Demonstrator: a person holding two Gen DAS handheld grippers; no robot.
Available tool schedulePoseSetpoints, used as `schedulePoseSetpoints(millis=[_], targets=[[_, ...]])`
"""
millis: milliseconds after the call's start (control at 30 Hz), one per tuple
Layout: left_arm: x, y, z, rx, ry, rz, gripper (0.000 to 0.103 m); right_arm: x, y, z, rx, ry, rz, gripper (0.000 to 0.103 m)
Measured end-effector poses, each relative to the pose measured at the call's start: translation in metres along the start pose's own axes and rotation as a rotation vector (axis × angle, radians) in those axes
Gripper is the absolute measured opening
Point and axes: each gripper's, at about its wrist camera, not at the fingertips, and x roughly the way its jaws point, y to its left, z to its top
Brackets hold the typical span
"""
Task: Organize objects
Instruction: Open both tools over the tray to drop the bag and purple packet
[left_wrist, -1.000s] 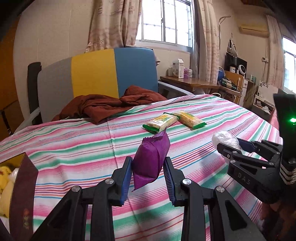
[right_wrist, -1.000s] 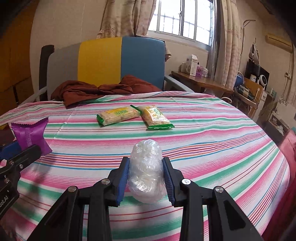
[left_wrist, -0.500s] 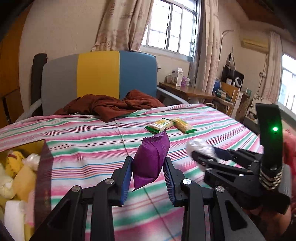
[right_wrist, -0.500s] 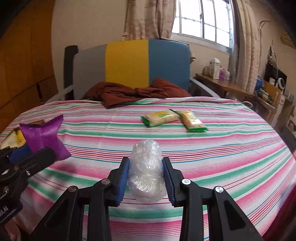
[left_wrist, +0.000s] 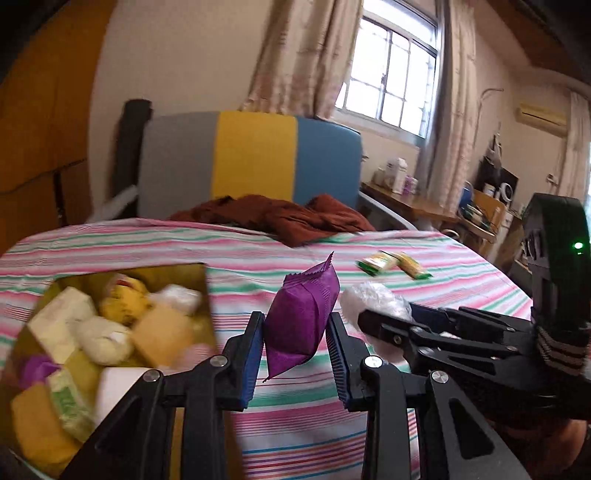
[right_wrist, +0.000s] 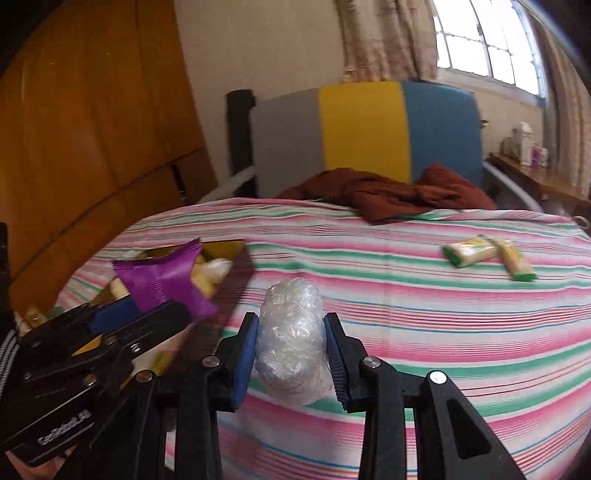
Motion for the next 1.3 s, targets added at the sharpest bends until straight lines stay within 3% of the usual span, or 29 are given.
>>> schedulePoseSetpoints(millis=[167, 367, 500, 667, 900, 1000, 1100, 1233, 1300], targets=[[-0.016, 0.046, 0.002, -0.057, -0.014, 0.092, 0.034, 0.007, 0.042, 0.001, -0.029, 0.037, 0.126, 0.036], [-0.027, 0.1, -0.001, -0.154, -0.015, 0.184, 0.034, 0.022, 0.081, -0.001, -0.084, 0.08, 0.2, 0.036], [-0.024, 0.13, -0.005, -0.216, 0.023, 0.219, 0.035, 0.035, 0.1, -0.005, -0.105, 0.112, 0.221, 0.037], [-0.015, 0.155, -0.012, -0.267, 0.069, 0.251, 0.035, 0.05, 0.11, -0.015, -0.095, 0.184, 0.206, 0.046], [-0.006, 0.169, -0.019, -0.284, 0.123, 0.251, 0.035, 0.042, 0.107, -0.018, -0.081, 0.158, 0.215, 0.047], [-0.006, 0.17, -0.019, -0.3, 0.133, 0.248, 0.048, 0.039, 0.103, -0.018, -0.064, 0.15, 0.218, 0.047], [-0.013, 0.169, -0.016, -0.309, 0.106, 0.278, 0.08, 0.037, 0.101, -0.018, -0.053, 0.144, 0.225, 0.047], [-0.03, 0.174, -0.012, -0.354, 0.031, 0.342, 0.097, 0.035, 0.099, -0.018, -0.048, 0.139, 0.229, 0.047], [-0.036, 0.179, -0.01, -0.391, 0.011, 0.385, 0.099, 0.035, 0.098, -0.018, -0.045, 0.138, 0.231, 0.047]])
